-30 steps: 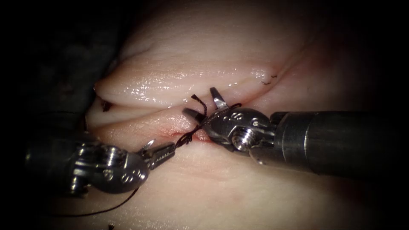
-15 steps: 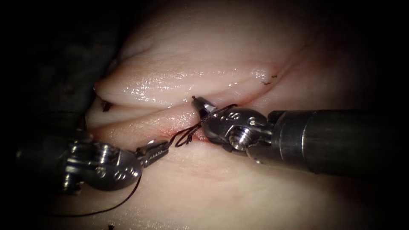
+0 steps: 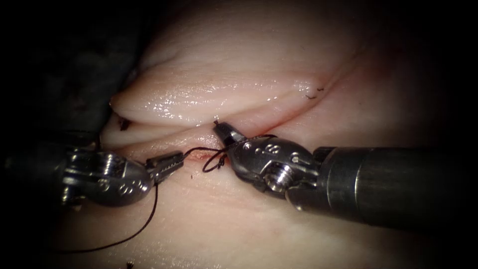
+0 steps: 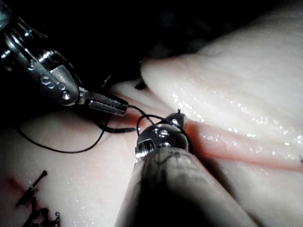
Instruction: Wound Closure
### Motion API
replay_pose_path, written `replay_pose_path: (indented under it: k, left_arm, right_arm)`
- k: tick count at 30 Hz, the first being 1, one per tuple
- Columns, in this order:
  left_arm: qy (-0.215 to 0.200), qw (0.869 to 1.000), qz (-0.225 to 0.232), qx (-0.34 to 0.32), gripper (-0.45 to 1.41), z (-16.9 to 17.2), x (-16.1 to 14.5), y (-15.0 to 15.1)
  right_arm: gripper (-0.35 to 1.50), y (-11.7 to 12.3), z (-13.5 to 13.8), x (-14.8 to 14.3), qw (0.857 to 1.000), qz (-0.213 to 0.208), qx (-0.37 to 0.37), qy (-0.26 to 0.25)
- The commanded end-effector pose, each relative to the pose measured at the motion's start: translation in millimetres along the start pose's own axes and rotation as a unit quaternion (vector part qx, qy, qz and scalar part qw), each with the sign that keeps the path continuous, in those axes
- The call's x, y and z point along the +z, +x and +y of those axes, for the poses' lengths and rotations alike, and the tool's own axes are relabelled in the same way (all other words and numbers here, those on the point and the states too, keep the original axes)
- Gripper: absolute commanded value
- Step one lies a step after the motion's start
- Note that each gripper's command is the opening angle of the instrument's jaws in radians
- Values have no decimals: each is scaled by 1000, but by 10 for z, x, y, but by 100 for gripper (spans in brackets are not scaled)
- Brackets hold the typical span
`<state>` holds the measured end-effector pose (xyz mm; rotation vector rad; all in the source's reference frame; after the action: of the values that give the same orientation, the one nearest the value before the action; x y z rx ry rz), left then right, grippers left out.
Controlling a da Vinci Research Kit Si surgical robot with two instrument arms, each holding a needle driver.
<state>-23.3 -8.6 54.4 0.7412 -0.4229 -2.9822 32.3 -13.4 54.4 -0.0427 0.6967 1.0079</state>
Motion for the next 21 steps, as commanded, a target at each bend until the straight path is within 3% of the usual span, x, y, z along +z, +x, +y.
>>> replay_pose_path:
  k: [1,12,21]
  left_arm:
    - [-2,1000,-2,-9,-45,-2,7,-7]
    - [-11,998,-18,-56,-45,-64,15,-77]
    - [-14,996,-14,-88,-45,-114,53,-118]
  right_arm:
    - [-35,-2,-8,2,1000,24,6,0]
    - [-35,-17,-12,-6,995,96,-15,18]
    - [-35,-46,-18,-13,990,132,-35,31]
